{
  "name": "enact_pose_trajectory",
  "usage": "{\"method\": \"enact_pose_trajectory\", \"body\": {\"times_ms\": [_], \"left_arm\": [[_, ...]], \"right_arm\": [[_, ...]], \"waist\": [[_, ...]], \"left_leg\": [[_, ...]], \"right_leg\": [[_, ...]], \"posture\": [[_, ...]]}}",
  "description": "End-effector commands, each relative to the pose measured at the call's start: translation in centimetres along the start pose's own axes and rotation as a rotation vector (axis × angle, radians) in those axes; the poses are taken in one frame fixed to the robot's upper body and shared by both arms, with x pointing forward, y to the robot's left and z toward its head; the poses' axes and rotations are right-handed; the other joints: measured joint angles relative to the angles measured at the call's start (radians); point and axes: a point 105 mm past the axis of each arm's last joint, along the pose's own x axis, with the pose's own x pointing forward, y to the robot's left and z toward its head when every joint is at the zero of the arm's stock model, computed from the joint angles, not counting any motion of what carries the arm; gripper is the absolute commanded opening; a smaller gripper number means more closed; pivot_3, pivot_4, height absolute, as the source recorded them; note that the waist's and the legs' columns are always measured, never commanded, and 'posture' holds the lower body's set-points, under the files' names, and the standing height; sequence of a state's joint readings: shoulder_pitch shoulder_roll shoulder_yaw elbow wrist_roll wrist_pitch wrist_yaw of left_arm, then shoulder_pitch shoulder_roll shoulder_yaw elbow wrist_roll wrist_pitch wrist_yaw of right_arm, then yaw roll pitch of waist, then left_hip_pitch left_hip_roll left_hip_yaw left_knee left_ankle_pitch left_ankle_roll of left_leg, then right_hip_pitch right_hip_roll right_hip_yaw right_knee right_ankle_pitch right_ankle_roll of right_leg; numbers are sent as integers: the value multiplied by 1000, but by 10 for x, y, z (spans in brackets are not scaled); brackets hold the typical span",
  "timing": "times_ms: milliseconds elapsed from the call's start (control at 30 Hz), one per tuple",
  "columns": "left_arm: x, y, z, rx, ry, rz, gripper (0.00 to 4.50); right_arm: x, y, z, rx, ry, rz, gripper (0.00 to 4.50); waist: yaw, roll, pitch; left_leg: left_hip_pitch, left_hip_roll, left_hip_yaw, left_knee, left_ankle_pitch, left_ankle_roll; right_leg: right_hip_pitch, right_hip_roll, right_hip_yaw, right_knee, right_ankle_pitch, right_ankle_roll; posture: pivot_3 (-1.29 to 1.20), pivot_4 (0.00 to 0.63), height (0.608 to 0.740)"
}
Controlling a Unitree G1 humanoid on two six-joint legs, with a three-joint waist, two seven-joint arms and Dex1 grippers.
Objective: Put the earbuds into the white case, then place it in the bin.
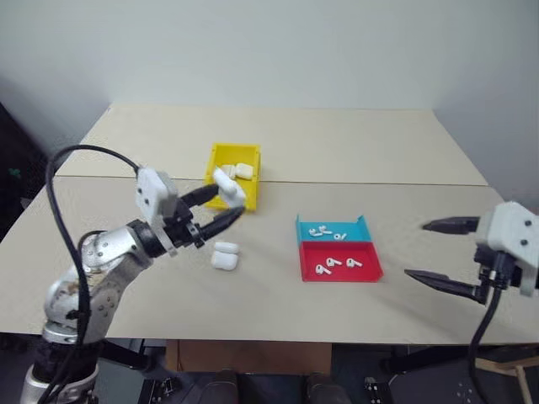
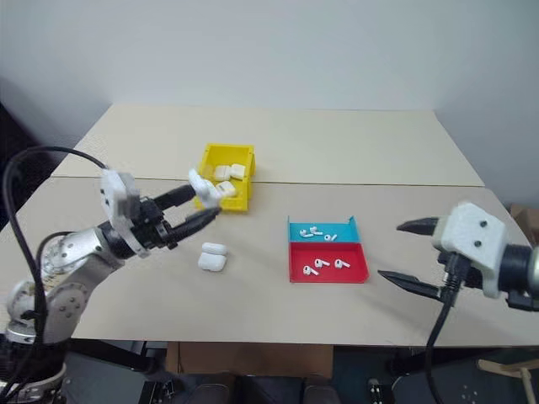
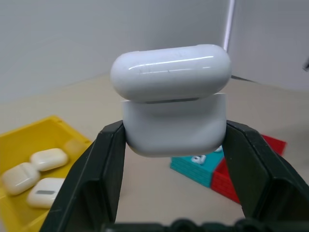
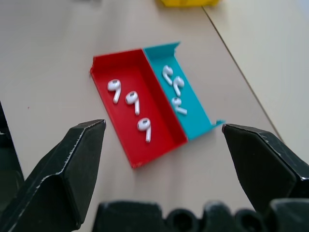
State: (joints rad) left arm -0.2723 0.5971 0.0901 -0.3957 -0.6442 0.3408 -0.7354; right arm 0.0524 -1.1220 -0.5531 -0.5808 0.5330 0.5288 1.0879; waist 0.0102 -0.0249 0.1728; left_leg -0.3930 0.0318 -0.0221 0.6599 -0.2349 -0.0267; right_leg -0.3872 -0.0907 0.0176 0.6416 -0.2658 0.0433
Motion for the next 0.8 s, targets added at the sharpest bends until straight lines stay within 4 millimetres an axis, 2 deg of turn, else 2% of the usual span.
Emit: {"method": "enact_pose_trajectory", "body": {"times_ms": [33,133,233,300,433,567,700,800], "left_arm": [[0,-14,-9,120,-65,-84,2762],[-3,-25,-16,169,-200,-162,2762],[-5,-34,-25,205,-259,-241,2762],[-9,-38,-32,213,-284,-280,2762],[-13,-44,-45,230,-301,-291,2762],[-17,-50,-55,224,-297,-295,2762],[-19,-54,-55,208,-296,-280,2762],[-22,-55,-52,200,-297,-265,2762]], "right_arm": [[6,1,15,-75,-38,15,4500],[10,8,20,-91,-40,52,4500],[15,18,20,-86,18,119,4500],[20,24,21,-57,79,180,4500],[30,32,26,-109,185,307,4500],[50,28,29,-103,212,375,4500],[68,20,14,-120,297,407,3587],[82,11,0,-118,358,404,3587]], "waist": [[0,0,0],[1,0,0],[2,0,0],[-1,1,0],[-11,3,-1],[-22,3,-1],[-23,3,-1],[-22,3,-1]], "left_leg": [[0,0,0,0,0,0],[-1,0,0,0,0,1],[-1,0,0,1,0,1],[-1,0,0,1,0,1],[1,1,0,1,0,1],[1,2,0,1,0,2],[0,2,-1,1,0,2],[0,2,-1,1,0,2]], "right_leg": [[0,0,0,0,0,0],[0,0,-1,0,0,0],[0,0,-1,0,0,1],[0,0,-1,1,0,1],[0,1,0,1,1,1],[0,1,0,1,1,1],[-1,1,0,1,1,1],[-2,1,-1,1,1,1]], "posture": [[0,150,740],[0,150,740],[0,150,740],[0,150,740],[0,150,740],[0,150,740],[0,150,740],[0,150,740]]}}
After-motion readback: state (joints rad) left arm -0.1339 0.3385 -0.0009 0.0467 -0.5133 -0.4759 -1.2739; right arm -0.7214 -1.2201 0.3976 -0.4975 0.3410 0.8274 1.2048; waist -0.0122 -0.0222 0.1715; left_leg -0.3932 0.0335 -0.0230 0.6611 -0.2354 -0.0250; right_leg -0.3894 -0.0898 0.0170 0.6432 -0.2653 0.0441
